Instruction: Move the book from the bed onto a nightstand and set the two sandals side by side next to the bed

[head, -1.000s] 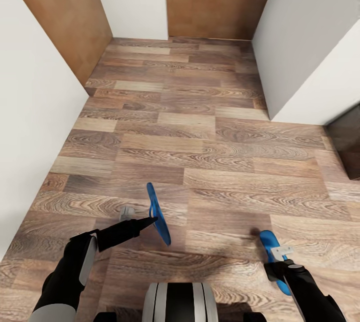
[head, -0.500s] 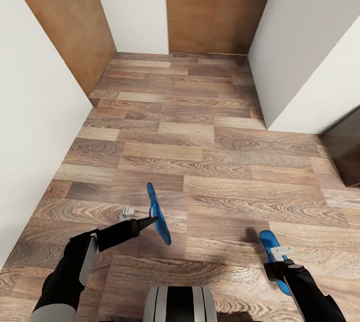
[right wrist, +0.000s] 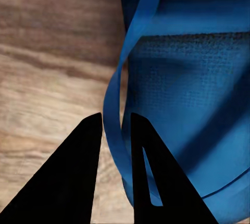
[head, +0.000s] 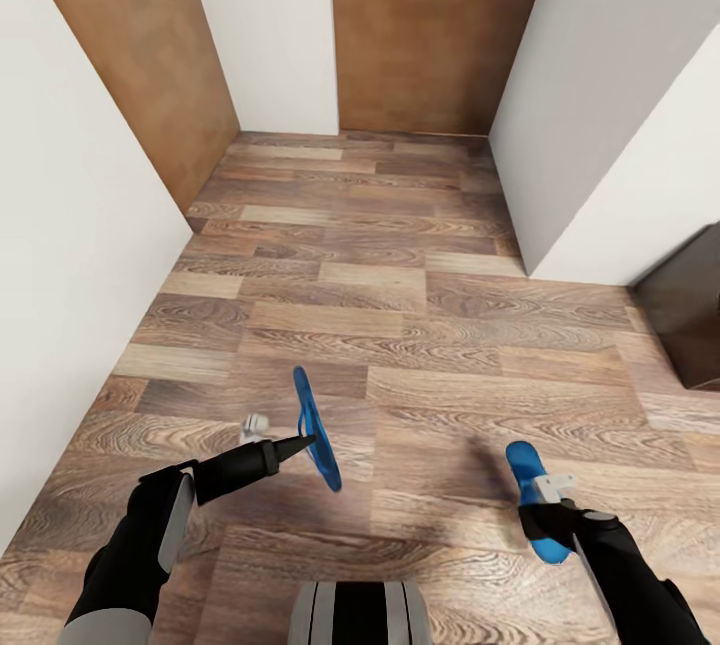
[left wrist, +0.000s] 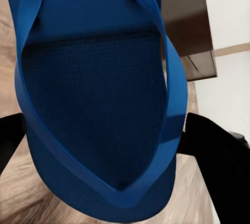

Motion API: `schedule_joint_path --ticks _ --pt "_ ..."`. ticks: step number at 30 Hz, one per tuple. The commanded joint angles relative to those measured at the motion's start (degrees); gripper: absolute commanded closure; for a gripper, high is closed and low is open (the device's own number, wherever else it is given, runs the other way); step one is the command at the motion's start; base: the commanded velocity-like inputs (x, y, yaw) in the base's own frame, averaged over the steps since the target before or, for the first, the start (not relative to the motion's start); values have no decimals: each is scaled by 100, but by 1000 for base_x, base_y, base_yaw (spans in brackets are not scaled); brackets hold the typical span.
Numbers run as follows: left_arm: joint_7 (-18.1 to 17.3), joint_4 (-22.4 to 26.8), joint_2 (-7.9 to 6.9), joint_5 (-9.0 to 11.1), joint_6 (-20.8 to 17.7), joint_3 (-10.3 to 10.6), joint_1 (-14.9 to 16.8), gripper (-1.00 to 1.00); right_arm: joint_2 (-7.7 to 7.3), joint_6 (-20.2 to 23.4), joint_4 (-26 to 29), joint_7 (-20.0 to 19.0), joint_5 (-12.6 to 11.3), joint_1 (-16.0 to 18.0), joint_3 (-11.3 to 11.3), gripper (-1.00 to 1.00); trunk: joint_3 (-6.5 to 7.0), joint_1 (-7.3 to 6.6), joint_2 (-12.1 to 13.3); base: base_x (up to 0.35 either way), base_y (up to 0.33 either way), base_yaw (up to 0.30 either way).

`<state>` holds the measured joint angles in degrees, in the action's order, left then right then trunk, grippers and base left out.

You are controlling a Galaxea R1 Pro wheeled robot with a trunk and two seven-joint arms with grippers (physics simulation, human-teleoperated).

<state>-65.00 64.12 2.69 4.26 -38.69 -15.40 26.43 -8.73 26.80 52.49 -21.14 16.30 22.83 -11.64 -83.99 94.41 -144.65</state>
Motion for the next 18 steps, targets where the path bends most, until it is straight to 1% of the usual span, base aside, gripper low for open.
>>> schedule_joint_path --ticks 1,2,4,5,7,9,11,12,13,15,16,17,18 --pt "-15 -1 4 -1 -42 -14 2 100 -1 50 56 -263 -54 1 -22 100 19 -3 0 0 0 0" --pt "-15 -2 4 -2 -42 -14 2 100 -3 71 85 -352 -119 1 -26 100 41 -6 2 0 0 0" --pt "-14 -9 4 -6 -42 -15 2 100 -24 222 256 -650 -406 2 -38 100 86 -11 4 0 0 0" --pt "-13 -32 4 -9 -42 -15 2 100 -54 399 395 -859 -632 0 -48 100 108 -13 6 0 0 0" --pt "-13 -70 4 -11 -39 -15 2 100 -160 630 578 -1197 -890 0 -53 100 152 -19 8 0 0 0" --pt "-11 -82 4 -15 -37 -15 2 100 -245 710 667 -1403 -986 1 -55 100 196 -24 11 0 0 0" --pt "-7 -122 0 -39 -35 -15 2 100 -463 838 781 -1890 -1131 2 -60 100 241 -29 14 0 0 0" --pt "-6 -161 -2 -86 -32 -15 2 100 -572 906 809 -2153 -1199 0 -62 100 263 -31 15 0 0 0" --pt "-6 -183 -3 -117 -29 -15 2 100 -624 941 819 -2282 -1236 0 -63 100 285 -34 16 0 0 0" --pt "-8 -256 -4 -276 38 -15 2 100 -791 1070 843 -2750 -1402 -1 -71 100 329 -39 19 0 0 0" --pt "-10 -284 -4 -391 129 -15 2 100 -915 1123 845 -3019 -1530 1 -86 100 352 -42 20 0 0 0" --pt "-11 -297 -6 -444 185 -17 2 100 -1003 1143 833 -3146 -1598 -2 -108 100 374 -44 22 0 0 0" --pt "-12 -304 -8 -463 206 -19 1 100 -1048 1150 824 -3196 -1625 -3 -126 100 396 -47 23 0 0 0"
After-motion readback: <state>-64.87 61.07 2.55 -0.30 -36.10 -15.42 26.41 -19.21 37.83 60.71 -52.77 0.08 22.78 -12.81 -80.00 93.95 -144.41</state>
